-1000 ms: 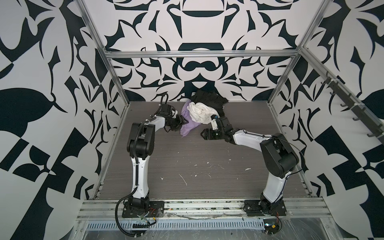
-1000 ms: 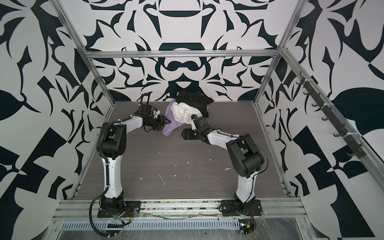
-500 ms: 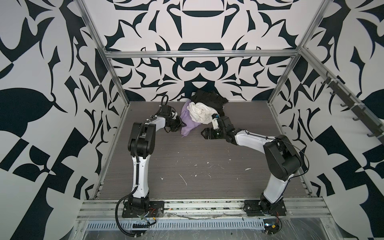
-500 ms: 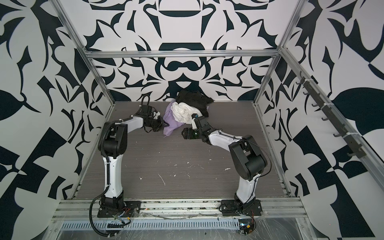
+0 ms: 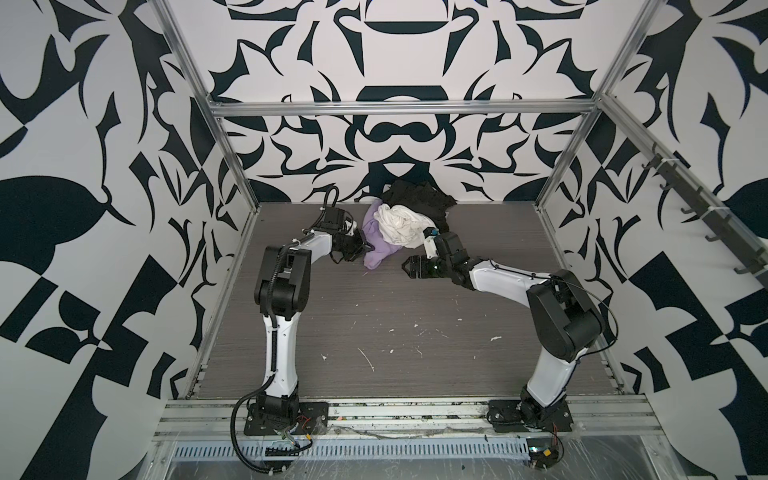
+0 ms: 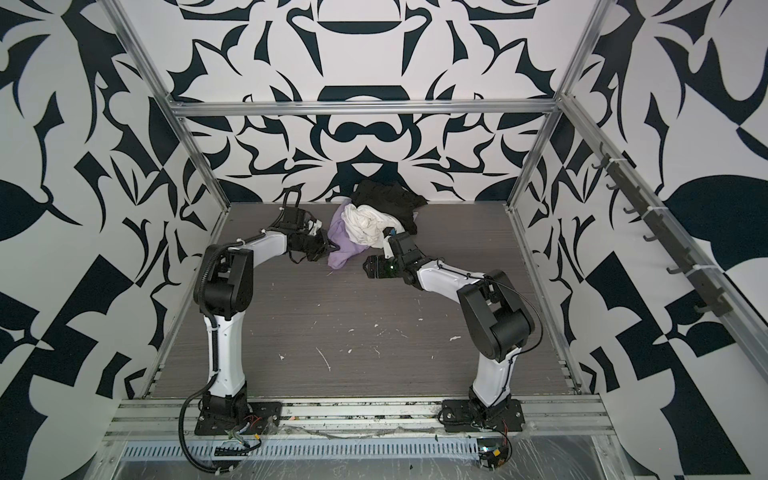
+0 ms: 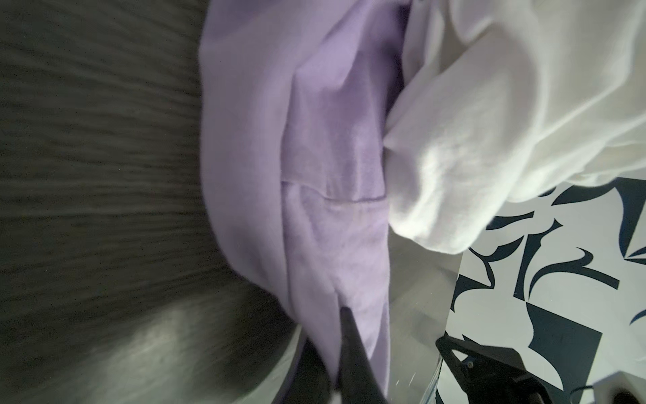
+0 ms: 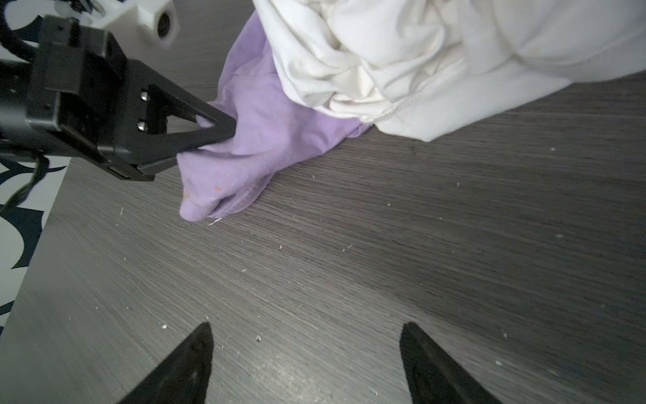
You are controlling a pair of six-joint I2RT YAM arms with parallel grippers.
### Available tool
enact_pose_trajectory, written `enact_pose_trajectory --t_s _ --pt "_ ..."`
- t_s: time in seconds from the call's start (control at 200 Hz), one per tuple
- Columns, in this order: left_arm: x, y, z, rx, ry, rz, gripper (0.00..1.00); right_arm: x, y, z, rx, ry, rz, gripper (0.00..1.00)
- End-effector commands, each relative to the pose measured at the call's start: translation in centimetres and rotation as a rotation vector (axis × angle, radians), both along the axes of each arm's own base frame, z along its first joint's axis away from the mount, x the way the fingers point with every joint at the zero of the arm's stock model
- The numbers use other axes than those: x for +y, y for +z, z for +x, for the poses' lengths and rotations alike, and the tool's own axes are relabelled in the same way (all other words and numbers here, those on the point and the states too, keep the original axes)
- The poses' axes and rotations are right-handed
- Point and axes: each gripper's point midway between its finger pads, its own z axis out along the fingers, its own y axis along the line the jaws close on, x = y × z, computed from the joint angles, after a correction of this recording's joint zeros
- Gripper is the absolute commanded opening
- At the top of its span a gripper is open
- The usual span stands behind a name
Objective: Pick out a specific cloth from the pile
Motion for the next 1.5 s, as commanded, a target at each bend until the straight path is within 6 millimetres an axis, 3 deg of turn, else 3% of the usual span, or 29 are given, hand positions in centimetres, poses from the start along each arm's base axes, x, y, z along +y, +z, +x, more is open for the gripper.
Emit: enact_pose_trajectory --t_s 0.0,1.04,1.495 --pt "-0.7 3.5 0.1 -0.052 -0.015 -0.014 0.04 0.4 2.8 0.2 -0.064 0.001 0.034 0.86" --pt "-2.7 9.5 0.1 -0.144 -0.053 -0.029 0.04 0.2 3.9 0.1 -0.081 -0.006 0.039 0.86" --pt "-3.8 13.3 0.1 -0.207 -0.068 -0.048 0.04 0.0 4.0 0.0 -0.091 -0.008 0.034 0.86"
